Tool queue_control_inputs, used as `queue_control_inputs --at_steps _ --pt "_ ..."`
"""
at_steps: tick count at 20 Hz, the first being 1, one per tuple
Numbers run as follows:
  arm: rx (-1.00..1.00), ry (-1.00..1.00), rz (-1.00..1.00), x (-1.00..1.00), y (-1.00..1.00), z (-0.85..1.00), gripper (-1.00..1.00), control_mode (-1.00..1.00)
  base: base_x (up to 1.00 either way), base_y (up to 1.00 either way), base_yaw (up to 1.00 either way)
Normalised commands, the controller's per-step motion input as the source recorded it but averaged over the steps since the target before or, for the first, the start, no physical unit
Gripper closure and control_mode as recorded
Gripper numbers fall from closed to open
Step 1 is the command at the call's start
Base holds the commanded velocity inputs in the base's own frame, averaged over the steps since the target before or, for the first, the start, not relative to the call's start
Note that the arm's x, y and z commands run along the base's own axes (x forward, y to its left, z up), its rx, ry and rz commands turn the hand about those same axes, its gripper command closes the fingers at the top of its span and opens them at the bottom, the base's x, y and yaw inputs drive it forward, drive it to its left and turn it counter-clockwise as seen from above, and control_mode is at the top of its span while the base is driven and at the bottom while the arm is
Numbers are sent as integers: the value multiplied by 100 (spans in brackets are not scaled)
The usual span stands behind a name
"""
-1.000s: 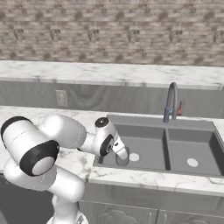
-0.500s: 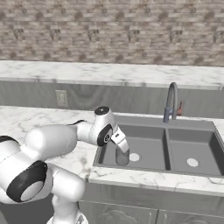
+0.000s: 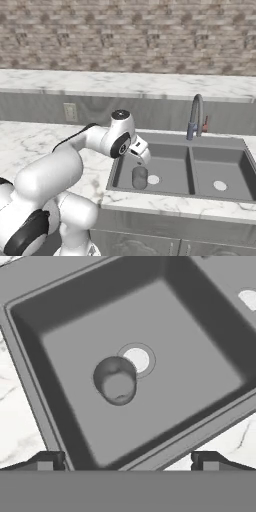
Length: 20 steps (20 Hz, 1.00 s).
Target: Place the glass cup in the left basin and the glass cup in the right basin of the sink.
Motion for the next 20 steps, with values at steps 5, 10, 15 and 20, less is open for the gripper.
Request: queue_control_inputs --at_steps 5,10,15,20 --pt "5 2 23 -17 13 33 -100 -100 0 0 0" --pt "0 3 18 -13 20 27 -100 -100 0 0 0" --pt "0 10 12 -12 6 26 -100 -100 0 0 0" --pt "0 2 6 -15 3 19 -100 -100 0 0 0"
